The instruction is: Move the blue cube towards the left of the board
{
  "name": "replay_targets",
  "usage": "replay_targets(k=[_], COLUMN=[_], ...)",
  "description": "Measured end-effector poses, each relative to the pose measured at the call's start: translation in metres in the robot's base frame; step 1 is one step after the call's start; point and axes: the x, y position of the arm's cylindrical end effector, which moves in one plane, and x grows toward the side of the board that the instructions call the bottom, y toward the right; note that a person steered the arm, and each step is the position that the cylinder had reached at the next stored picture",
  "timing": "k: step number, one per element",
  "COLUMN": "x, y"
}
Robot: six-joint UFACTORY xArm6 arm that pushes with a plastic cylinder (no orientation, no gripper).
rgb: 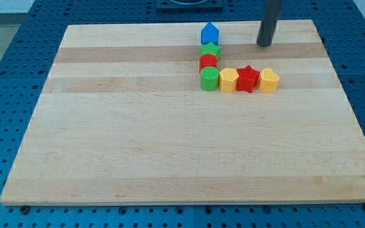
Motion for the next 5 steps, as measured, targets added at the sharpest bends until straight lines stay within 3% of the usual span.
replay_targets(k=[5], x=[0.0], y=[-0.135])
